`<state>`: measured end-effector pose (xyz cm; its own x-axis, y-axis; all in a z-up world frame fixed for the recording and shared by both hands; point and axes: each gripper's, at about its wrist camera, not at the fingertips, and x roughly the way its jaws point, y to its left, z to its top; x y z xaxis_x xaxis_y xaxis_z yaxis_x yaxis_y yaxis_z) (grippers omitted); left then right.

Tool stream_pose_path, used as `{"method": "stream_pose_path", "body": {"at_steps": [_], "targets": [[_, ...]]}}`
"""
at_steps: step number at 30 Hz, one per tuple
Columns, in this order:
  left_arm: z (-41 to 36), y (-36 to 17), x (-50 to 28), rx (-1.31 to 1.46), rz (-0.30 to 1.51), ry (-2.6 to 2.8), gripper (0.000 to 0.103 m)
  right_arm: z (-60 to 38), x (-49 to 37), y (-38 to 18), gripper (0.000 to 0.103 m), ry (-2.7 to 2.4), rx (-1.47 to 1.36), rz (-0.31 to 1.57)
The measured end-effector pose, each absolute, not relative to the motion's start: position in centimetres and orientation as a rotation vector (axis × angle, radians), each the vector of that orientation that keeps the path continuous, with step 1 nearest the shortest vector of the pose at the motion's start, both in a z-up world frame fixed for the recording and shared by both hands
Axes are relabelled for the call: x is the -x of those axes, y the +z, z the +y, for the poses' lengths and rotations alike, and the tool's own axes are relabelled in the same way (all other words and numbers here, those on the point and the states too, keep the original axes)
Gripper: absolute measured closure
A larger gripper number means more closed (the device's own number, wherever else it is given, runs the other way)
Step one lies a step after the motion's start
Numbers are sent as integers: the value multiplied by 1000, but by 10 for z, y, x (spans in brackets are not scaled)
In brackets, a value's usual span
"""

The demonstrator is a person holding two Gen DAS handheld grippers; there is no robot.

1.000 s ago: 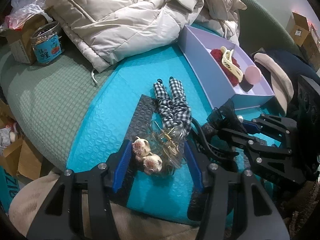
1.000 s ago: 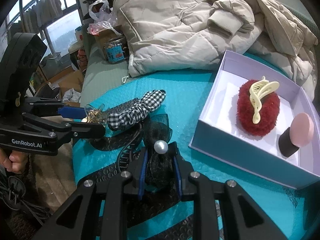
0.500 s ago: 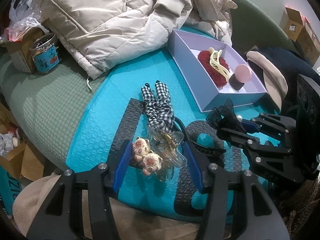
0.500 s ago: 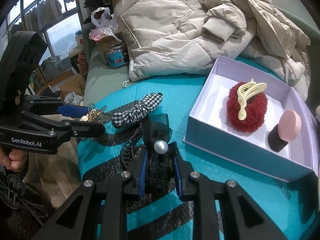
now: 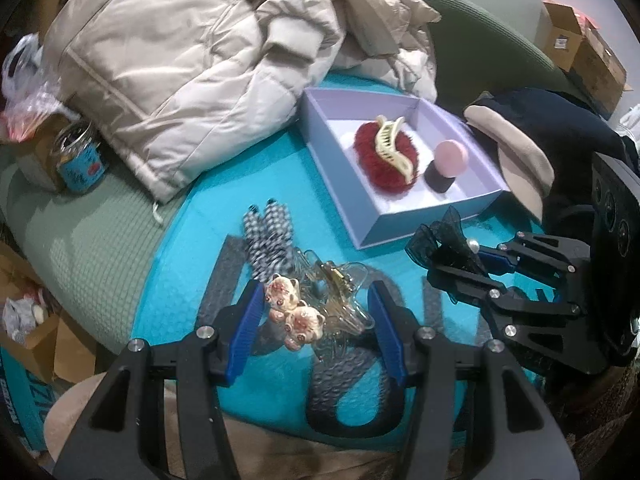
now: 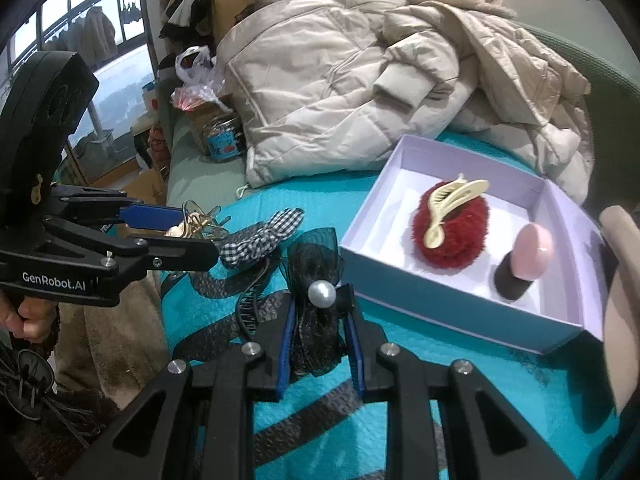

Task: Organize objects
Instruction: 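Lift the bear-charm clips and black bow clip and carry them over the box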

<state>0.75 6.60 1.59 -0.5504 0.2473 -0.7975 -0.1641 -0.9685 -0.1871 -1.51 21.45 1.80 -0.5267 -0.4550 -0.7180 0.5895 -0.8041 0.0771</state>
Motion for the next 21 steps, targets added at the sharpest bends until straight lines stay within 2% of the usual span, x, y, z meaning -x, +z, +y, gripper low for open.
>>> {"method": "stream_pose_path", "body": {"at_steps": [21], "targets": [[151,36,30,1297,-51,2464,51,284,17,31,80,-2436,-1036,137]]}}
